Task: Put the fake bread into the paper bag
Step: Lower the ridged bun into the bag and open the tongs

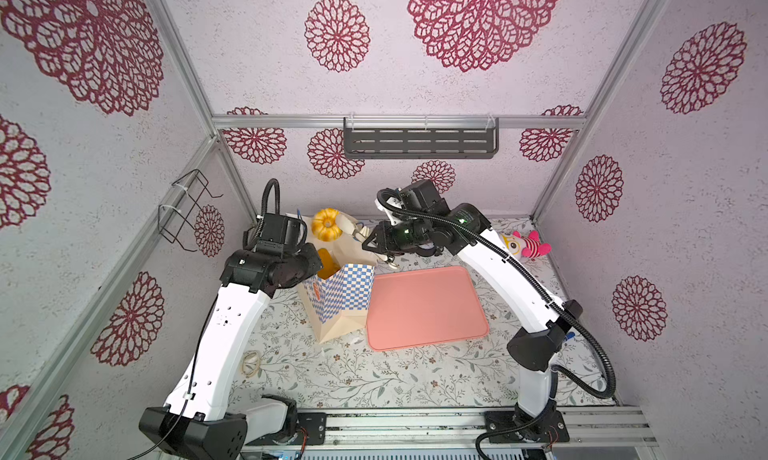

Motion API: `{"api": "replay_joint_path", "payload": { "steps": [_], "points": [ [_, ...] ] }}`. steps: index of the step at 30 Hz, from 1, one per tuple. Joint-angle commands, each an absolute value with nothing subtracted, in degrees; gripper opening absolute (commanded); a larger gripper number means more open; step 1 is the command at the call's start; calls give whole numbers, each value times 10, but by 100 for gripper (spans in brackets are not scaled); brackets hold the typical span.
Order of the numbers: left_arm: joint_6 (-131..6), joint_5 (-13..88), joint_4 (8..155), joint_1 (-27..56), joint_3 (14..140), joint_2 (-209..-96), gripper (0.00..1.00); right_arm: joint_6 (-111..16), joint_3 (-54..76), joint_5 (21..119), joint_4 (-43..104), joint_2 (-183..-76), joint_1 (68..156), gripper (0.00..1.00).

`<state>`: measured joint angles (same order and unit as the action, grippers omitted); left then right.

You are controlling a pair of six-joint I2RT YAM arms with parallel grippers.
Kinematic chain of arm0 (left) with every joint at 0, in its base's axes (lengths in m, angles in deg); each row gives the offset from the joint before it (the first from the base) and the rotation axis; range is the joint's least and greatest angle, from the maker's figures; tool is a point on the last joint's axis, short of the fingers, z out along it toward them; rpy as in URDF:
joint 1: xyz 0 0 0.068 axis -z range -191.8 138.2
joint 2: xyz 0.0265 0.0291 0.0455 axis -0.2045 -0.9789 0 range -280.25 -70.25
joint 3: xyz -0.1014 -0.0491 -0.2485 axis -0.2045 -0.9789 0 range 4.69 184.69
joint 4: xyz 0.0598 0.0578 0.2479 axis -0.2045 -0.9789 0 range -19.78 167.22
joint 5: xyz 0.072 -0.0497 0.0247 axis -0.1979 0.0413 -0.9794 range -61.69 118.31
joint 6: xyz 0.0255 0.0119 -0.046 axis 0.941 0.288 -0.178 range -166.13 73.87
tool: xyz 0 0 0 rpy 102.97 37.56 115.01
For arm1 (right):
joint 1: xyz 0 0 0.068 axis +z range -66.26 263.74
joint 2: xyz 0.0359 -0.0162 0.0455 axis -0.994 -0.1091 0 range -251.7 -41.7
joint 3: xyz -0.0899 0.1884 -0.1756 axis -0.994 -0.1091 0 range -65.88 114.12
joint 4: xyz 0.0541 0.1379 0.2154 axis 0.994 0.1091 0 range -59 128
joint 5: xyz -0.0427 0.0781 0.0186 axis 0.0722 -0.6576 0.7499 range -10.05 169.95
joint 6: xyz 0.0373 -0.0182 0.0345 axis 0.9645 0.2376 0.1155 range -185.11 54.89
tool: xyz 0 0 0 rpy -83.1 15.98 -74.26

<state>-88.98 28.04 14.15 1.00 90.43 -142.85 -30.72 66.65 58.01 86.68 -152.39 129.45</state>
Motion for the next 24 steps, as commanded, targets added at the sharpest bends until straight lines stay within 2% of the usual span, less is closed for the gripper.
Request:
{"api": "replay_joint_path", "payload": {
  "steps": [1,5,13,24],
  "points": [
    [-893,280,155,5,900,-1417,0,-327,689,594,869,-1516,1298,9],
    [-893,281,155,5,899,-1415,0,-325,690,592,859,-1513,1298,25],
    [-890,281,153,5,901,-1417,0,-311,691,584,830,-1505,1298,37],
    [-888,280,150,5,905,-1418,0,-291,691,599,793,-1480,1288,38]
  ]
}}
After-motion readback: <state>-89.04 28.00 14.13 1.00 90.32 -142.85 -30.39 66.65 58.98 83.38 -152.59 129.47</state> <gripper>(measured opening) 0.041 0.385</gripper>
